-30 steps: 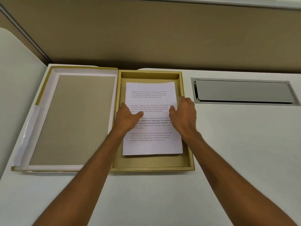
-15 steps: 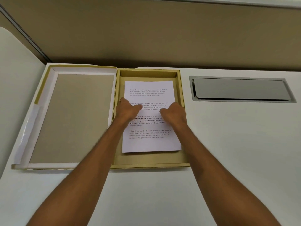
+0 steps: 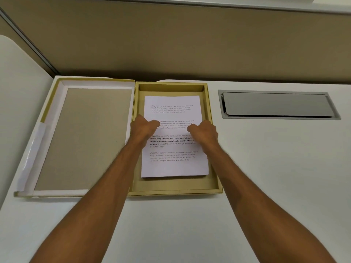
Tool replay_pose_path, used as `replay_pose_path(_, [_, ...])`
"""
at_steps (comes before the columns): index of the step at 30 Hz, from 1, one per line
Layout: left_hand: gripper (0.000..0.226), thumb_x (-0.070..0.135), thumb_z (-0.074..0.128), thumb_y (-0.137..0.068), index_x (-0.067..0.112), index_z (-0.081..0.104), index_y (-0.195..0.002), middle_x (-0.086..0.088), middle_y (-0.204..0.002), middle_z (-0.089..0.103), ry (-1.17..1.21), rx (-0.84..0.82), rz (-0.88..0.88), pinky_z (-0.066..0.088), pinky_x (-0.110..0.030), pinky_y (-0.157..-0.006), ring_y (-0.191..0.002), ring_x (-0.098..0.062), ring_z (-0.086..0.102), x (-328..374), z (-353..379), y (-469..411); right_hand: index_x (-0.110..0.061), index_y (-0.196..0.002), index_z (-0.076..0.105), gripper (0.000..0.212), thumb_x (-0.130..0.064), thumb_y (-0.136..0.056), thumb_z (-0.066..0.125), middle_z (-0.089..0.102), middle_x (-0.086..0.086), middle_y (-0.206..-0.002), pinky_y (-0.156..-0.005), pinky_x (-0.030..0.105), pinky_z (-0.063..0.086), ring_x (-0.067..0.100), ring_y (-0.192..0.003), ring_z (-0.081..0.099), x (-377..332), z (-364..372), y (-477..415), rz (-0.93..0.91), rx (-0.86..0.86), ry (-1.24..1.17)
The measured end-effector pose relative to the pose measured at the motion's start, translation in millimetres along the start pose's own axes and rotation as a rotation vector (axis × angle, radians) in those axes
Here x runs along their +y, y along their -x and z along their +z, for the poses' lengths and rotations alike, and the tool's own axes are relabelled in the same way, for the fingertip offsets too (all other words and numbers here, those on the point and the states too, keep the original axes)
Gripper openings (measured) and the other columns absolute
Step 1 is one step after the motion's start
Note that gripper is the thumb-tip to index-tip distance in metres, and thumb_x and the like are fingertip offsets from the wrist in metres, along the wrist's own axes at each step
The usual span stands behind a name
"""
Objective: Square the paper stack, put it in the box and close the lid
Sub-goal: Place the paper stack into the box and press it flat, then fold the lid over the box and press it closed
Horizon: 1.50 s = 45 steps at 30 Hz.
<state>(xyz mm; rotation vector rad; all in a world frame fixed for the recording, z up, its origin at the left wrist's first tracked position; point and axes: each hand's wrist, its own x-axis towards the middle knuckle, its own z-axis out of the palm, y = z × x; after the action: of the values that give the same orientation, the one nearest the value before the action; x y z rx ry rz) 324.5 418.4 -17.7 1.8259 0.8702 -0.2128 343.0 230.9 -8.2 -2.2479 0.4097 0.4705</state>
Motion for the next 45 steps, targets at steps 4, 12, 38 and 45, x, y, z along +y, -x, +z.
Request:
replay_pose_path(4, [0.026, 0.020, 0.068, -0.086, 0.019, 0.047, -0.102, 0.008, -0.085, 0.054, -0.030, 0.003, 0.010, 0.042, -0.021, -0.051, -0.071, -0.010, 0.057, 2, -2, 5, -0.016, -0.080, 0.053, 0.022, -0.033, -0.089, 0.064, 0.053, -0.009, -0.076, -0.059, 0.026, 0.043, 0.015, -0.070, 0.054, 2, -7, 0, 0.001, -0.064, -0.038])
replay_pose_path(12, [0.028, 0.021, 0.062, -0.091, 0.010, 0.066, -0.116, -0.005, -0.101, 0.067, -0.033, 0.268, 0.196, 0.055, -0.025, -0.067, -0.092, -0.022, 0.067, -8, -41, 52, -0.011, -0.127, 0.060, 0.036, -0.032, -0.098, 0.061, 0.069, 0.001, -0.122, -0.059, 0.006, 0.040, 0.012, -0.094, 0.065, 18, -11, 35, -0.325, 0.127, -0.025])
replay_pose_path(38, [0.032, -0.006, 0.074, -0.082, 0.008, 0.052, -0.101, -0.011, -0.095, 0.066, 0.840, 0.660, -0.256, 0.061, -0.039, -0.078, -0.076, -0.021, 0.067, -164, -91, 144, -0.006, -0.148, 0.046, 0.062, -0.041, -0.097, 0.044, 0.045, 0.015, -0.154, -0.112, 0.058, 0.017, 0.032, -0.145, 0.039, 124, 86, 216, -0.779, 0.044, 0.812])
replay_pose_path(45, [0.063, 0.000, 0.081, -0.080, 0.014, 0.047, -0.131, -0.007, -0.122, 0.067, 0.741, 0.659, 0.070, 0.057, -0.035, -0.092, -0.107, -0.019, 0.069, -178, -81, 165, -0.006, -0.152, 0.038, 0.069, -0.044, -0.098, 0.053, 0.038, 0.015, -0.158, -0.115, 0.058, 0.007, 0.031, -0.149, 0.031, 119, 88, 218, -0.733, 0.003, 0.783])
